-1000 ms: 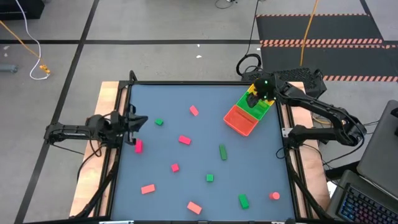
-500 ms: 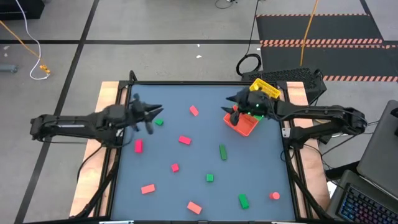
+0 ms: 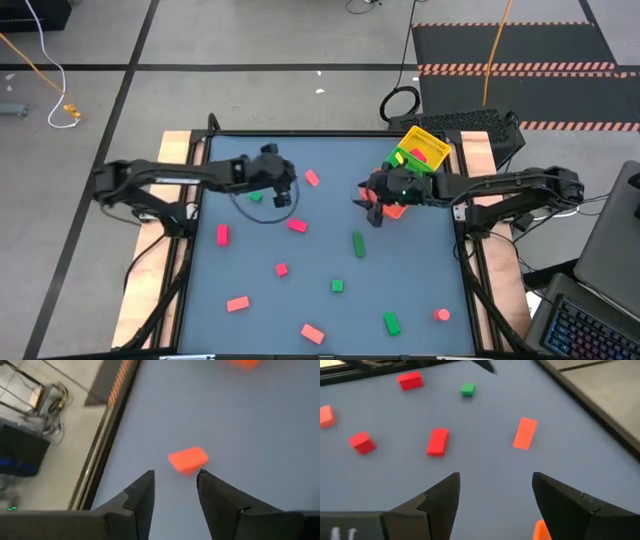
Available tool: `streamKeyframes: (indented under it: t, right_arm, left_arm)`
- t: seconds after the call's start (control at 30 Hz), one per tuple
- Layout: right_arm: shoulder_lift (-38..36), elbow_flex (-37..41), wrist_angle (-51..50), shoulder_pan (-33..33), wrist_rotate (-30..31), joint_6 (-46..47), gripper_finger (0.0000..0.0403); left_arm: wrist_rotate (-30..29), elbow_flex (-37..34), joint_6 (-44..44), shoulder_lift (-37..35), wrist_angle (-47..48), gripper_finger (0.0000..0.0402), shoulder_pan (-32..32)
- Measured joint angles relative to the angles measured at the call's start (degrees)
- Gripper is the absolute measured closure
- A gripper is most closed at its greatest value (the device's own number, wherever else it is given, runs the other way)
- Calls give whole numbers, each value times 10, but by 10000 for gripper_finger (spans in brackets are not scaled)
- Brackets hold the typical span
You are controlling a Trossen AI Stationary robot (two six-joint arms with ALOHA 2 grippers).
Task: Sort & place blocks by color
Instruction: Put the red block into the yellow bin
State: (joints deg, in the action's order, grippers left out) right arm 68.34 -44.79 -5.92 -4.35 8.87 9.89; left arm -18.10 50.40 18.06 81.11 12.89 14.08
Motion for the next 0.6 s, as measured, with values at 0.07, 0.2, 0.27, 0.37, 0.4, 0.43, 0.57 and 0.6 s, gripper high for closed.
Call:
streamKeyframes:
  t: [0.07, 0.2, 0.27, 0.37, 0.4, 0.43, 0.57, 0.6]
  right_arm:
    - [-3, 0, -26, 14, 0, 16, 161]
    - [-3, 10, -29, 44, 0, 31, 161]
    - [-3, 19, -23, 60, 0, 33, 161]
    - [-3, 35, -22, 77, 0, 44, 161]
    - [-3, 39, -21, 83, 1, 45, 161]
    - [-3, 45, -21, 89, 1, 45, 161]
    - [-3, 67, -13, 104, 1, 50, 161]
    - [-3, 73, -6, 106, 1, 53, 161]
  left_arm:
    - [-1, 27, 15, 39, 41, 248, 10]
    - [27, 89, -10, 100, 90, 247, 33]
    - [75, 120, -34, 125, 121, 247, 45]
    - [153, 160, -47, 152, 216, 247, 51]
    - [174, 170, -48, 156, 246, 247, 48]
    - [187, 176, -52, 158, 271, 247, 41]
    - [198, 178, -58, 148, 304, 247, -9]
    - [197, 174, -58, 146, 304, 247, -26]
